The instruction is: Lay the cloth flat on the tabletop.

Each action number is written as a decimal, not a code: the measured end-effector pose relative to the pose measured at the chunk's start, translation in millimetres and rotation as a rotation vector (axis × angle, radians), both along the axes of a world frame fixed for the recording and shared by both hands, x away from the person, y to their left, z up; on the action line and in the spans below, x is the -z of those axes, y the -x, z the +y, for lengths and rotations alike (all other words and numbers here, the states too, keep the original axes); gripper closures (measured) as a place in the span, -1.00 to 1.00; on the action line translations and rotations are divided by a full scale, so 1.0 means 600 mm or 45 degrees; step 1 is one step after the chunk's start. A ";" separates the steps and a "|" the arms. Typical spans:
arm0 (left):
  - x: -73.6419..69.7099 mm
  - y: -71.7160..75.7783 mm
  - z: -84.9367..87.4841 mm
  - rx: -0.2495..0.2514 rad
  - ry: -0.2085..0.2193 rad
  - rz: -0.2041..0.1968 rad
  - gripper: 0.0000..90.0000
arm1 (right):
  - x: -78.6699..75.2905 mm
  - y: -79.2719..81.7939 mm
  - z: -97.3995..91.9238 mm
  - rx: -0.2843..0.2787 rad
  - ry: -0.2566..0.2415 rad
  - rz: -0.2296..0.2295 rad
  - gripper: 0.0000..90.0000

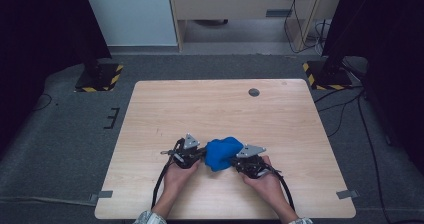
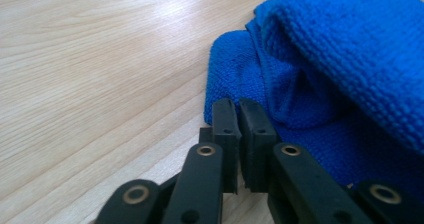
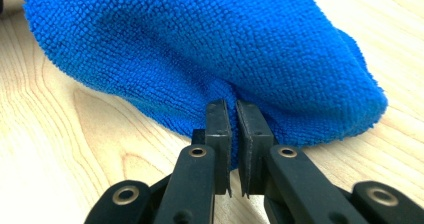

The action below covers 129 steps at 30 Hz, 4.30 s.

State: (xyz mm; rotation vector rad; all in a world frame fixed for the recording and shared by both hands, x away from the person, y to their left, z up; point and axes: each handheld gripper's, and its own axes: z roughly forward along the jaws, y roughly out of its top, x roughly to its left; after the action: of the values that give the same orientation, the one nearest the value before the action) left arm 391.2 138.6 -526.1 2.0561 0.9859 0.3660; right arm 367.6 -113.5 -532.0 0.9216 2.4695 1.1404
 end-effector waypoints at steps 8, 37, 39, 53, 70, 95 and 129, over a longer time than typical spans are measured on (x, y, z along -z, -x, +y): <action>-0.033 0.011 0.033 -0.091 0.054 -0.099 0.97 | -0.005 -0.003 -0.014 0.035 0.023 -0.002 0.91; -0.032 0.011 0.050 -0.119 -0.046 -0.096 0.98 | -0.036 -0.007 -0.072 0.214 0.037 -0.003 -0.10; -0.032 0.012 0.050 -0.117 -0.047 -0.095 0.98 | -0.039 -0.007 -0.074 0.226 0.033 -0.017 -0.15; -0.041 0.018 0.042 -0.066 -0.034 -0.126 0.98 | -0.052 -0.064 -0.038 0.206 -0.007 -0.009 -0.26; -0.042 0.016 0.046 -0.075 -0.068 -0.135 0.98 | -0.017 -0.068 -0.015 0.123 -0.012 0.092 0.92; -0.031 0.024 0.029 -0.041 -0.149 -0.146 0.59 | -0.038 -0.034 -0.096 0.154 0.008 0.116 0.02; -0.004 -0.036 0.019 0.001 -0.176 -0.061 0.87 | -0.019 -0.082 -0.079 0.131 0.024 0.058 0.95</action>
State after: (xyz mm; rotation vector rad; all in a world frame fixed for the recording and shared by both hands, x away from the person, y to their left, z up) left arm 413.0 150.0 -523.4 2.1607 0.9537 0.4930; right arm 416.9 -161.0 -520.4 1.0672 2.4329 1.0719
